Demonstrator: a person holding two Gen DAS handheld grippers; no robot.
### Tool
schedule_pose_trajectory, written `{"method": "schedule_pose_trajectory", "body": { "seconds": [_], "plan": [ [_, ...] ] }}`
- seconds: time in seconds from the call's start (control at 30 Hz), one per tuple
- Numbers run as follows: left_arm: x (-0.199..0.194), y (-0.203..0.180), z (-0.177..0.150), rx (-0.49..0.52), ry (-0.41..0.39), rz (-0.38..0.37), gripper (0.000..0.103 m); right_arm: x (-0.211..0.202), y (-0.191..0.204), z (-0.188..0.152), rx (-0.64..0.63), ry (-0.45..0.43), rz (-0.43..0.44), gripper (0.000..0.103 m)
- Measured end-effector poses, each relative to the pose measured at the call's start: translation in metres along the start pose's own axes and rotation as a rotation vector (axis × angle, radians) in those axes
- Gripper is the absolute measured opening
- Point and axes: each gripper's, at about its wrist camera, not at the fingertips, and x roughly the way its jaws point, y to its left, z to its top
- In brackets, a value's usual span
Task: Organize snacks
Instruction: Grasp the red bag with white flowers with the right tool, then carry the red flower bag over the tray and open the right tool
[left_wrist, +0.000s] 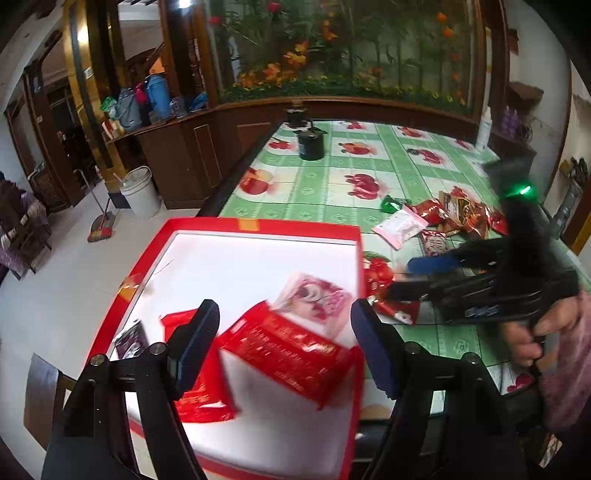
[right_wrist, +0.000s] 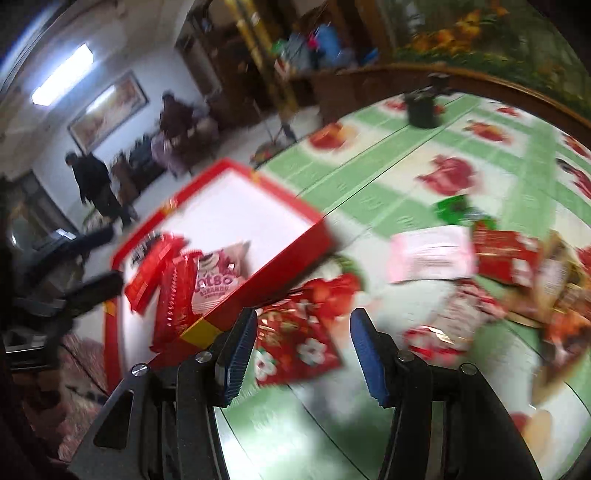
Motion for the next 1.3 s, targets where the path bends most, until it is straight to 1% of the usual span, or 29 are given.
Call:
{"method": "schedule_pose_trajectory", "body": {
  "seconds": [0.07,0.13,0.17,0.2,0.3,0.4,0.53,0.6,0.73,0.8,0.87,0.9,0.97,1.03,1.07,1.13,1.2,1.27,1.3],
  "plan": [
    [0.000,0.013,-0.005,-0.029,-0.002,-0.010,0.074,0.017,0.008,0.001,-0.008,0.035,-0.030,0.054],
    [0.002,0.023,-0.008,-0.054,0.003,-0.020,0.074,0.030,0.009,0.001,-0.001,0.072,-0.043,0.054],
    [0.003,0.027,-0.009,-0.069,0.004,-0.027,0.074,0.031,0.009,0.001,-0.001,0.069,-0.053,0.053],
    [0.004,0.033,-0.011,-0.086,0.004,-0.040,0.074,0.031,0.011,0.001,-0.008,0.060,-0.076,0.051],
    [0.004,0.039,-0.016,-0.105,0.004,-0.063,0.074,0.034,0.021,-0.001,-0.042,0.072,-0.164,0.045],
    [0.002,0.044,-0.020,-0.114,-0.003,-0.082,0.074,0.039,0.038,-0.005,-0.137,0.096,-0.279,0.041],
    [-0.001,0.048,-0.026,-0.119,-0.008,-0.112,0.074,0.030,0.046,-0.016,-0.154,0.090,-0.335,0.033],
    [-0.002,0.047,-0.028,-0.119,-0.010,-0.128,0.074,0.025,0.045,-0.021,-0.137,0.090,-0.366,0.032],
    [-0.009,0.048,-0.031,-0.118,-0.028,-0.154,0.074,0.008,0.028,-0.020,-0.033,0.093,-0.388,0.032],
    [-0.012,0.050,-0.032,-0.120,-0.037,-0.161,0.074,-0.009,0.019,-0.014,0.033,0.058,-0.381,0.032],
    [-0.014,0.053,-0.033,-0.126,-0.042,-0.161,0.074,-0.030,0.017,-0.004,0.078,-0.010,-0.376,0.032],
    [-0.014,0.054,-0.034,-0.128,-0.043,-0.160,0.074,-0.038,0.019,0.002,0.092,-0.040,-0.355,0.032],
    [-0.016,0.058,-0.035,-0.137,-0.044,-0.157,0.074,-0.052,0.027,0.013,0.115,-0.095,-0.274,0.032],
    [-0.018,0.061,-0.037,-0.149,-0.047,-0.154,0.074,-0.055,0.042,0.024,0.114,-0.135,-0.185,0.032],
    [-0.019,0.062,-0.038,-0.152,-0.047,-0.152,0.074,-0.051,0.052,0.030,0.103,-0.141,-0.142,0.032],
    [-0.021,0.064,-0.040,-0.154,-0.048,-0.138,0.074,-0.040,0.068,0.042,0.088,-0.140,-0.089,0.032],
    [-0.023,0.067,-0.041,-0.155,-0.049,-0.122,0.074,-0.025,0.085,0.050,0.076,-0.116,-0.038,0.035],
    [-0.023,0.068,-0.042,-0.156,-0.046,-0.110,0.074,-0.015,0.092,0.059,0.079,-0.088,0.005,0.034],
    [-0.023,0.068,-0.042,-0.154,-0.042,-0.105,0.074,-0.017,0.092,0.060,0.088,-0.086,0.014,0.035]
  ]
}}
